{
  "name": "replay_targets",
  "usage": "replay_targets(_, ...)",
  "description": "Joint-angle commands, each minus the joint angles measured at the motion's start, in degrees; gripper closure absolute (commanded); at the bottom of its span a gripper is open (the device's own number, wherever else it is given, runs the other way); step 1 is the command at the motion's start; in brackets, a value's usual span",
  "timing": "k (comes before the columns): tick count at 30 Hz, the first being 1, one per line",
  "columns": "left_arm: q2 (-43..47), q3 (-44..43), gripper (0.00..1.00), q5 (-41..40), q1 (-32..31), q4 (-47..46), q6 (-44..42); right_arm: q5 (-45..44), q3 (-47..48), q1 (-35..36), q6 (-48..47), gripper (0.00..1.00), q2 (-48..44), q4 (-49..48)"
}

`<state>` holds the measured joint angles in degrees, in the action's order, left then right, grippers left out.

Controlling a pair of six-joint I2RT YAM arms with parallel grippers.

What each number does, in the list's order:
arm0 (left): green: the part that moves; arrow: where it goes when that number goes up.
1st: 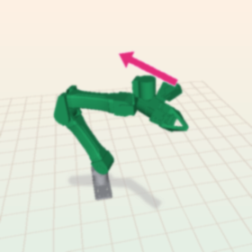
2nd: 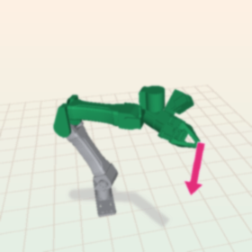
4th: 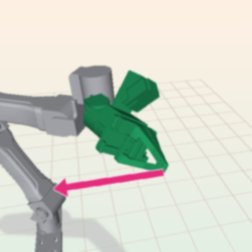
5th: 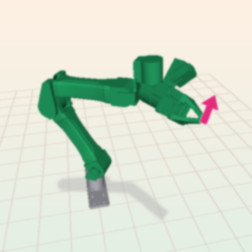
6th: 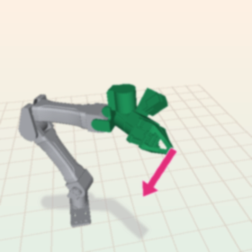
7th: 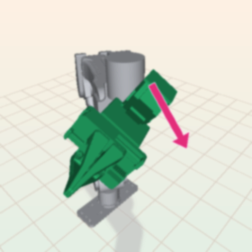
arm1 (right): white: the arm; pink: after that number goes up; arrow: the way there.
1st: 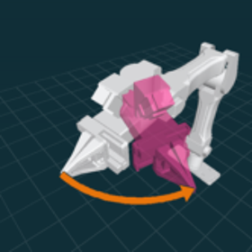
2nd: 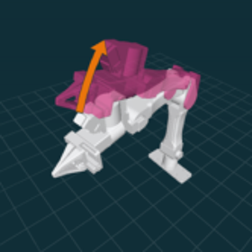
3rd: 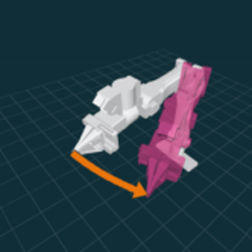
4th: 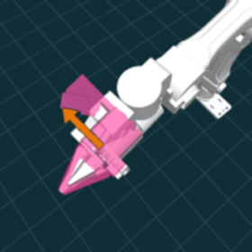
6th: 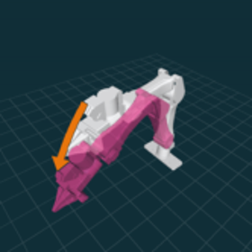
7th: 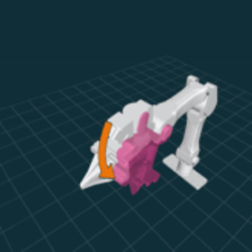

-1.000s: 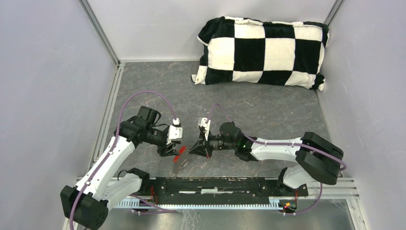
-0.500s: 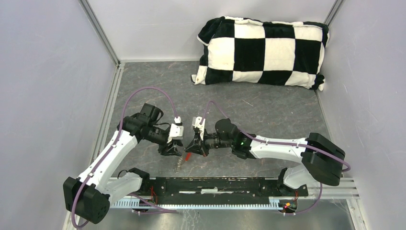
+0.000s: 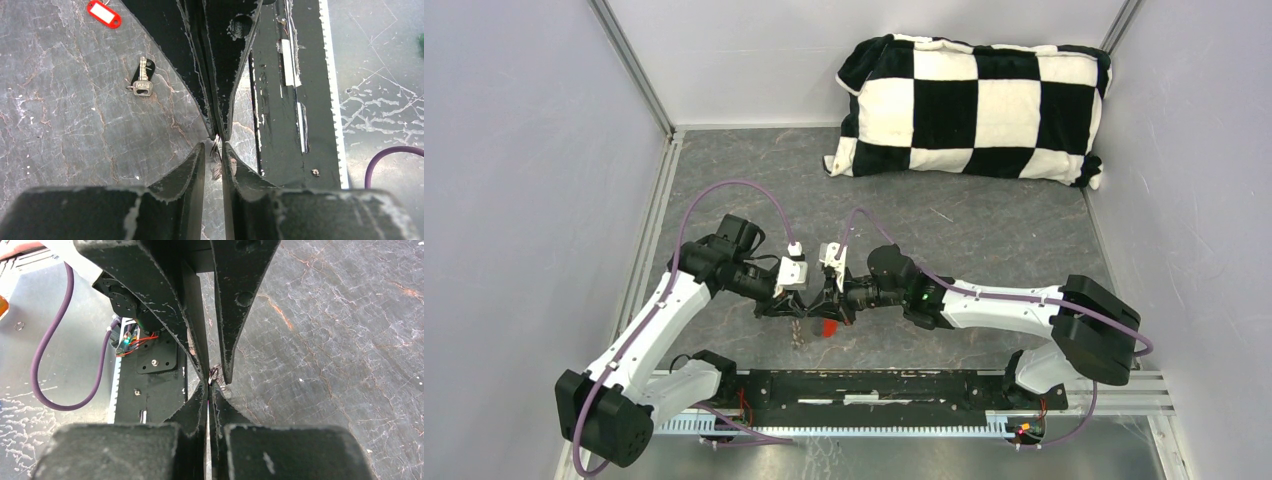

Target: Put the keys on the keyring

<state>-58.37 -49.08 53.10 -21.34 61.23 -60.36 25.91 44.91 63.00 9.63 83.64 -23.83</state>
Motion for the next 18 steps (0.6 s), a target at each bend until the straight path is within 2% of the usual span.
replay_targets(1, 0.78, -3.42, 0.75, 2.01, -0.18, -0.52, -0.72, 2.36, 2.69, 0.88, -1.36, 1.0, 0.14, -1.22)
replay_targets(7, 0.55, -7.78, 0.61, 2.83, -0.14, 6.17, -4.02, 2.56, 3.02, 0.8, -1.3, 1.0, -0.4, -1.22)
replay_targets(18, 0.6, -6.99, 0.62, 1.88, -0.35, 10.02, -7.9, 3.34, 3.7, 0.82, -0.82, 1.0, -0.8, -1.3)
